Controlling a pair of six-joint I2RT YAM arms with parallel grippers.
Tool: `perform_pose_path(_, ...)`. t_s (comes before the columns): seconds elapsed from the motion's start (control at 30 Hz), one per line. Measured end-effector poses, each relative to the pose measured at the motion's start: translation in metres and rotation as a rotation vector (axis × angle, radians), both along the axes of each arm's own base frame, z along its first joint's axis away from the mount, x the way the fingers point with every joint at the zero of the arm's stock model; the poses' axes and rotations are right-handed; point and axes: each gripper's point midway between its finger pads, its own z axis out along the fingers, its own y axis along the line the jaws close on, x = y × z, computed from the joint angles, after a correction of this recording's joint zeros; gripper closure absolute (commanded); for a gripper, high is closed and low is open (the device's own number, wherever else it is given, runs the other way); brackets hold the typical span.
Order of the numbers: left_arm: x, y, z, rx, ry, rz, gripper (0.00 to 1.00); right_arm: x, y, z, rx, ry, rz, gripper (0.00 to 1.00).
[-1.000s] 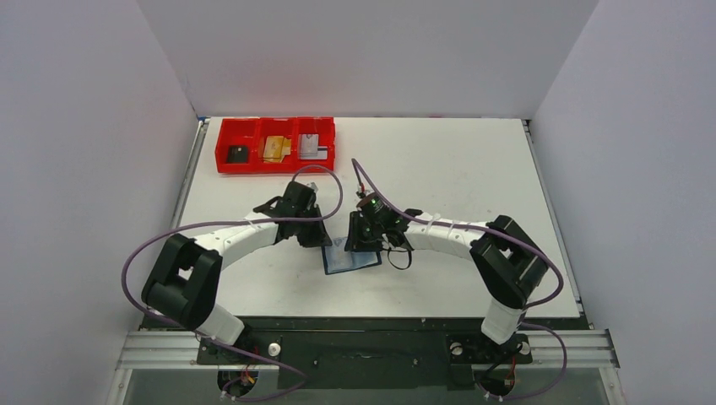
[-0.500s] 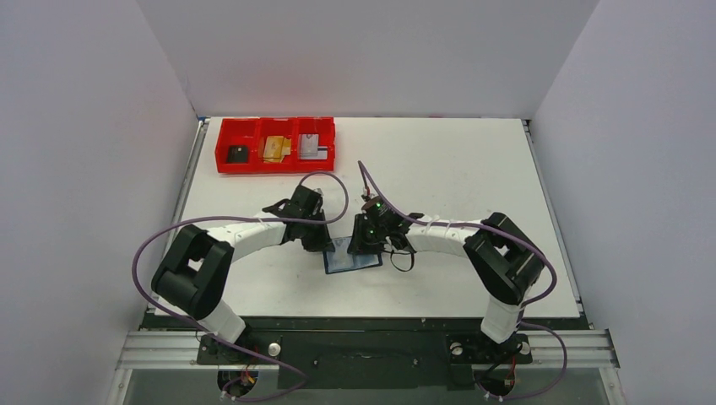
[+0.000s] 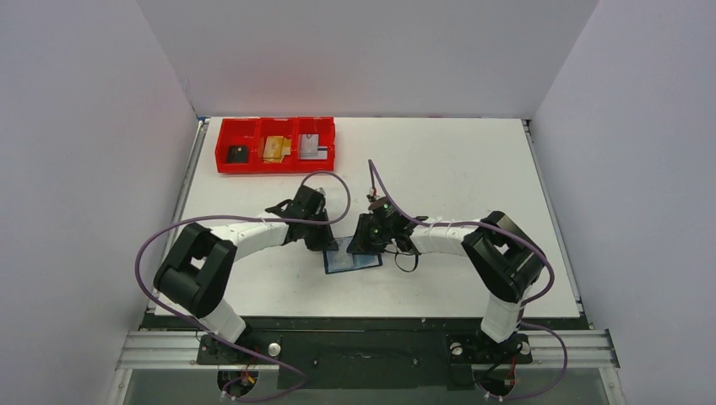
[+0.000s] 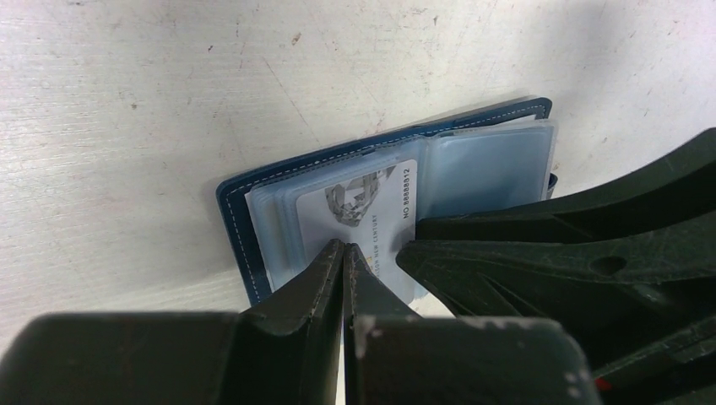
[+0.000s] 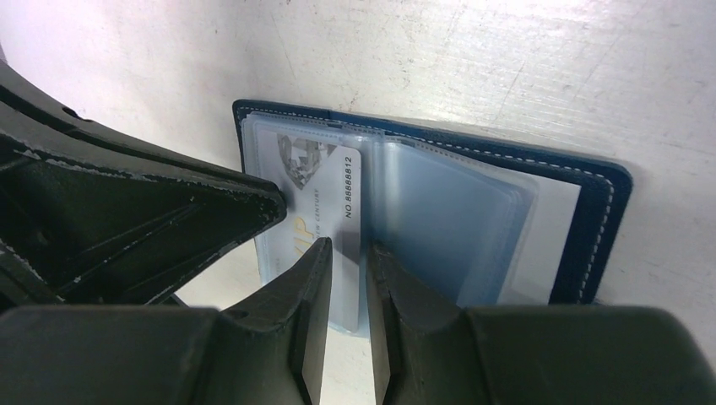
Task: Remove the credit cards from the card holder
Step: Remove the credit card from the card holder.
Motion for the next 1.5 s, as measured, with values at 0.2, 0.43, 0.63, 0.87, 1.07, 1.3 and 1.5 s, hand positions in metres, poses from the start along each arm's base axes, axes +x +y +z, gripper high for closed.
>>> perform_pose_path(0.2,0.0,-0.003,-0.001,-0.005,-0.002,0.001,1.0,0.001,0.004,-0.002,0.027,0.011,-0.001,0.82)
perform_pose_path(0.43,0.0,-0.008,-0.001,-0.01,-0.006,-0.007,1.0,0.001,0.005,-0.002,0.037,0.014,-0.005,0.85)
perform_pose_path(0.63,0.0,-0.008,-0.001,-0.008,-0.006,-0.007,1.0,0.001,0.004,-0.005,0.036,0.021,-0.014,1.0)
perform_pose_path(0.87,-0.002,0.0,0.001,0.044,-0.007,-0.019,1.0,0.003,0.003,-0.005,0.037,0.02,-0.021,1.0)
perform_pose_path(1.07,-0.01,0.02,0.004,0.133,-0.007,-0.022,1.0,0.003,0.003,-0.006,0.042,0.015,-0.025,1.0)
perform_pose_path(1.3,-0.014,0.027,0.001,0.169,-0.001,-0.034,1.0,0.003,0.002,-0.006,0.044,0.014,-0.026,0.98)
perform_pose_path(1.5,-0.014,0.027,-0.002,0.17,0.0,-0.035,1.0,0.004,0.004,-0.005,0.054,0.009,-0.022,0.79)
